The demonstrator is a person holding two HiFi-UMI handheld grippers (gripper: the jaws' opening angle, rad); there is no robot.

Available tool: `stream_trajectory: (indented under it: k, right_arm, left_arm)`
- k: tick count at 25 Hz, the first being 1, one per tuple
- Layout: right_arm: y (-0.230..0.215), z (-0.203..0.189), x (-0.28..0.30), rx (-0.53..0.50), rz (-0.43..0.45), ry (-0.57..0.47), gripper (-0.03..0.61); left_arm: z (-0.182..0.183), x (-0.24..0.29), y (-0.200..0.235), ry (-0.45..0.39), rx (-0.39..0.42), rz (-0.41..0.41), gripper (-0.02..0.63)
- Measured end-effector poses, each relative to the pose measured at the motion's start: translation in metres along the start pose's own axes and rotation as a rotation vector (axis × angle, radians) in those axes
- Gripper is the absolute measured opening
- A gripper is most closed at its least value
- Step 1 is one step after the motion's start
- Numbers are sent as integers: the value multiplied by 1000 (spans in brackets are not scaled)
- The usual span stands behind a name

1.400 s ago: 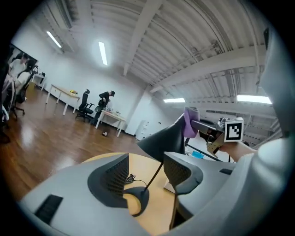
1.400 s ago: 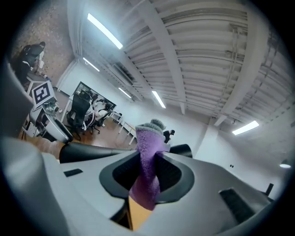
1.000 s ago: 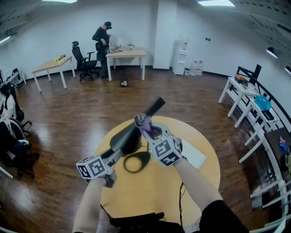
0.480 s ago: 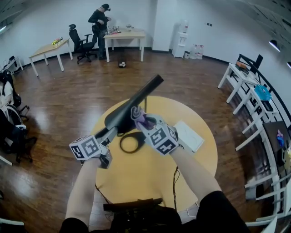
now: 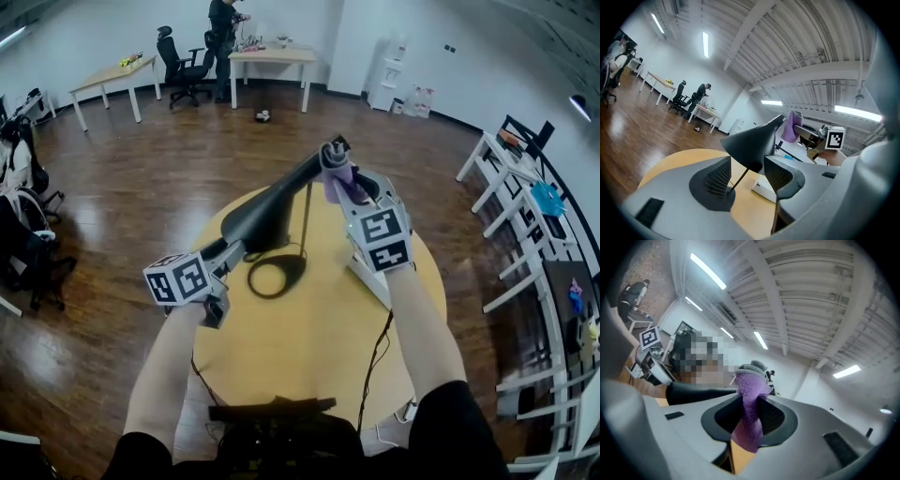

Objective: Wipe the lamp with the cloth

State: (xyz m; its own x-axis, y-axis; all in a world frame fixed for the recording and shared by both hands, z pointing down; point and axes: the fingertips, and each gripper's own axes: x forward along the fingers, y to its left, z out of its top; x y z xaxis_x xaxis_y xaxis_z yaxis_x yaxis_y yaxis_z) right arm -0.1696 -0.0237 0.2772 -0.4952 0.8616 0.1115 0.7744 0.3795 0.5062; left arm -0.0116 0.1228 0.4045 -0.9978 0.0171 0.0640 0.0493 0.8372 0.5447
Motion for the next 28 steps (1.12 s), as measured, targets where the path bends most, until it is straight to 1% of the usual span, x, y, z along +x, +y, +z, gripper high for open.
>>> stream_trajectory:
  k: [2,3,4,7,12,15,19,22,25,28]
  right_arm:
    - [-26,-13,-3,71,-84,1,91]
    - [-34,-22,-4,110,-104,6,91]
    - [-38,-31,-3,151,-104,11,91]
    - [-25,-48,6,259,-48,16,91]
    - [22,-60,32,337,23,4,92]
    - [44,-79,46,396,37,27,92]
    - [62,-103,51,432,58,33,92]
    - [74,-128,54,433,88,63,92]
    - [95,-167,58,418,106,152,92]
    - [115,-213,61,433,95,249,92]
  left_arm:
    - [4,-4,1,-18,-7,6,207]
    - [5,-5,1,-24,-9,9,207]
    - [5,-6,3,-23,-8,10,207]
    - [3,-6,6,-6,3,17,207]
    - [-3,-8,7,0,-23,0,206]
    - [-6,-9,4,31,10,-24,206]
    - [-7,-11,-2,73,64,-54,206]
    - [-4,-11,-6,79,77,-83,206]
    - [-2,-14,-9,76,75,-111,205]
    - [-3,-15,-14,58,52,-147,206]
